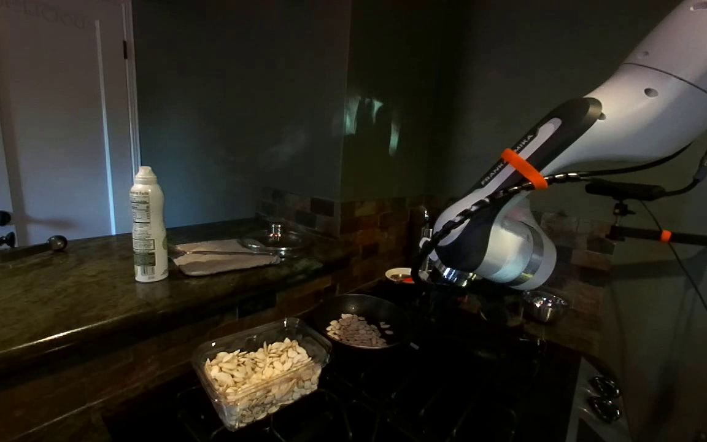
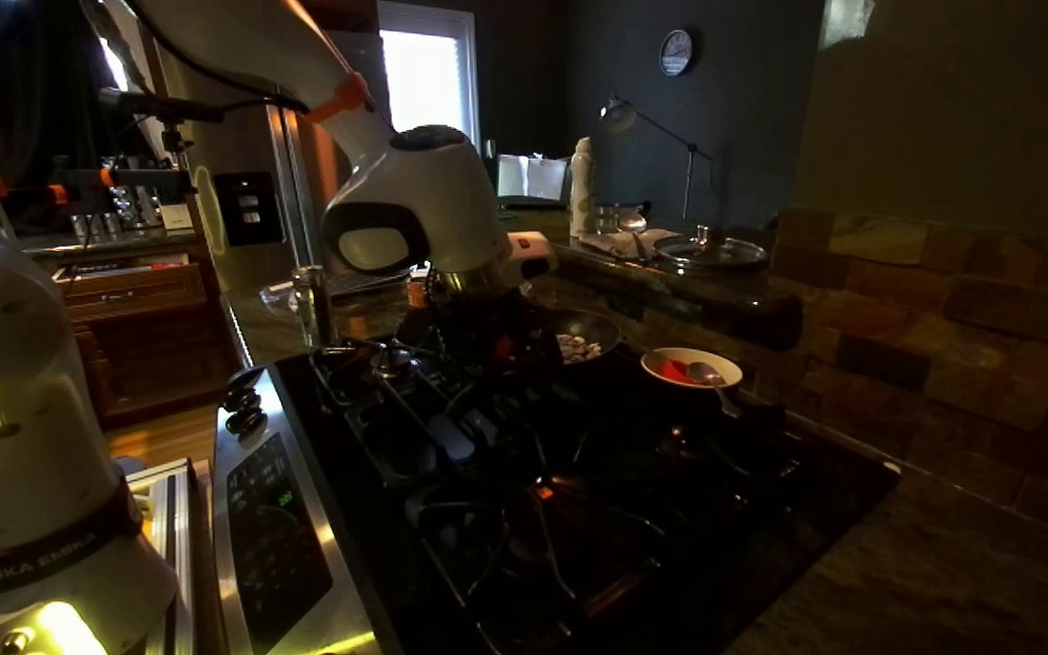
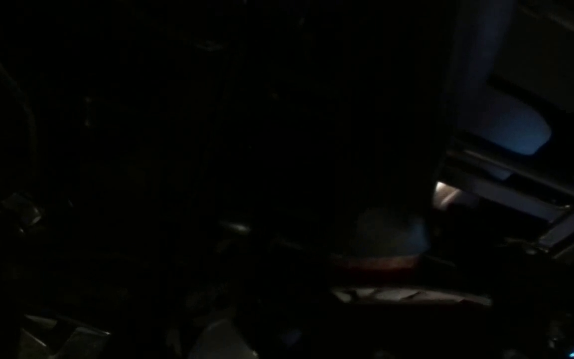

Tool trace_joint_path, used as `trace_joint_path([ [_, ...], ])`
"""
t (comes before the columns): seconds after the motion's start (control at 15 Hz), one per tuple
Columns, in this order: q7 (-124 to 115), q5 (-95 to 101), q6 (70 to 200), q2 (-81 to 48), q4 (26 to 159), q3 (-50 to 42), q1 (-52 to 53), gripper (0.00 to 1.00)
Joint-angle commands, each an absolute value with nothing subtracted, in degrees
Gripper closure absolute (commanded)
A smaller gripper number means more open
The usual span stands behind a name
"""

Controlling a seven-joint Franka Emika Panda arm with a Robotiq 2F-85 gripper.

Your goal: Pour the contents on the pan into the clear bowl.

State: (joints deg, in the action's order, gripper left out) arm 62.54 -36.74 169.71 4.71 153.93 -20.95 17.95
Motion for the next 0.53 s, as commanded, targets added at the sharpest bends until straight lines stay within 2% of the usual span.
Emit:
trace_joint_path([
  [0.0,64.36,-39.56,169.47,1.64,151.85,-21.83,18.33,0.36],
  [0.07,64.35,-40.01,169.53,1.25,151.58,-21.82,18.32,0.37],
  [0.33,64.30,-40.96,169.26,1.03,150.92,-22.01,17.89,0.68],
  [0.47,63.98,-39.64,167.24,0.86,150.80,-22.16,17.52,0.81],
])
